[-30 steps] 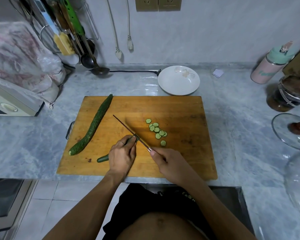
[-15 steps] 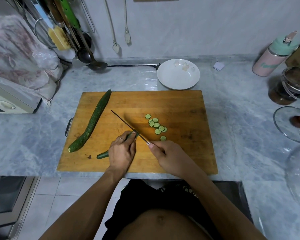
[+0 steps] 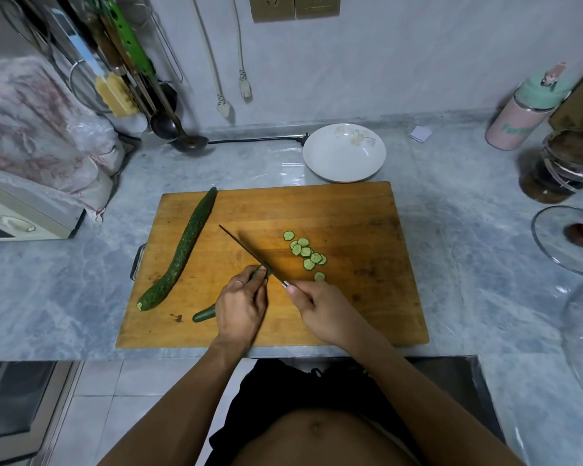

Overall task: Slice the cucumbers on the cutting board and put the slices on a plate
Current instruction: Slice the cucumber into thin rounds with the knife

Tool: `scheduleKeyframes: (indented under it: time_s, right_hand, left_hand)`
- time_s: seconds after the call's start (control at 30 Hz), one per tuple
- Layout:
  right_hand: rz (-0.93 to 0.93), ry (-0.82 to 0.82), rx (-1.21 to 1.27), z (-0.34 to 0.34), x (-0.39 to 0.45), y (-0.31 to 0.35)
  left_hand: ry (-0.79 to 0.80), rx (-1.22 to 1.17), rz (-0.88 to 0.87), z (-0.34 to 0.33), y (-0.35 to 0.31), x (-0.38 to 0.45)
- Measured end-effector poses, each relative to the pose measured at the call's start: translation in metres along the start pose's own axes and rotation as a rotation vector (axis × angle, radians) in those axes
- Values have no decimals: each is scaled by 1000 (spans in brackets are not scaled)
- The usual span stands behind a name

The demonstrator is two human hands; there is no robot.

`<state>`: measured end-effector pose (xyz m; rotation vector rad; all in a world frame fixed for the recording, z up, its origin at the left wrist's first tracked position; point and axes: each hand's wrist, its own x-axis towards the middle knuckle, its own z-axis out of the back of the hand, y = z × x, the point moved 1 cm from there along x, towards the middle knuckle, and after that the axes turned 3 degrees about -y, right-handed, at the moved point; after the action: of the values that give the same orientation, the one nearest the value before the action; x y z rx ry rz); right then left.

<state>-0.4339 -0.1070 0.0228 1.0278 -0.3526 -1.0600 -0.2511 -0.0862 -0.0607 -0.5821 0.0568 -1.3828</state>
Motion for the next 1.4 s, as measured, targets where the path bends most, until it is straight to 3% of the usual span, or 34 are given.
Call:
scheduleKeyframes:
  time_s: [1.2, 1.4]
  right_hand:
    - [4, 32, -17, 1, 3, 4]
    - [-7, 12, 5, 2, 0, 5]
  left_hand:
    - [46, -38, 21, 3, 1, 1]
    - [37, -65, -69, 5, 3, -4]
